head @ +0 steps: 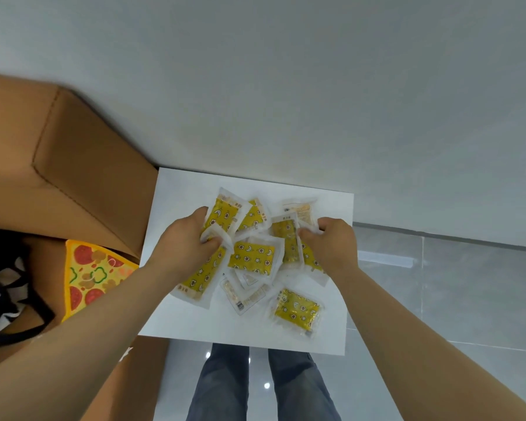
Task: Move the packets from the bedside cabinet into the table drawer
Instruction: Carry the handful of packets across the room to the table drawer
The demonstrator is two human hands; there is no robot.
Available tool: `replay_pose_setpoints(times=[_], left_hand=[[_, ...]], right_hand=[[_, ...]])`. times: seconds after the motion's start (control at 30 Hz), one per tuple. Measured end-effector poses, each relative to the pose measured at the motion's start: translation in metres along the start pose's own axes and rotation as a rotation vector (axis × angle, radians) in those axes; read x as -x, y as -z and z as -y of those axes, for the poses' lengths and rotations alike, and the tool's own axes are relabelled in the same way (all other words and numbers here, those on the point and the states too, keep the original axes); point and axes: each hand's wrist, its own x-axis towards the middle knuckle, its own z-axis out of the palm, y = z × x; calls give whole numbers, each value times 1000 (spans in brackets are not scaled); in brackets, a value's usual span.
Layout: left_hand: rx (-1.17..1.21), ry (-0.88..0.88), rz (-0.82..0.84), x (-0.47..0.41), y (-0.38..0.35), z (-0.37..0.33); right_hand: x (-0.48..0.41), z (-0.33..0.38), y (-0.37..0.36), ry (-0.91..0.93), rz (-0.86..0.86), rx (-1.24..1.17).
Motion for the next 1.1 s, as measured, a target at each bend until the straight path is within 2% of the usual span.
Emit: replay_pose_setpoints(times=[0.13, 0.37, 0.47, 0.83, 1.1], left_hand=[[19, 26, -25, 25, 19, -15], [24, -59, -43, 76, 73, -60], [100, -108, -62, 100, 103, -89], [99, -505, -118, 182, 178, -252], [154, -746, -87, 268, 157, -378]], right_hand=[[27, 15, 37, 91, -122, 9], [99, 49, 102, 120, -225, -97], [140, 69, 133, 150, -304, -154], [271, 93, 283, 208, -700, -432], [375, 32, 392, 255, -987, -521]])
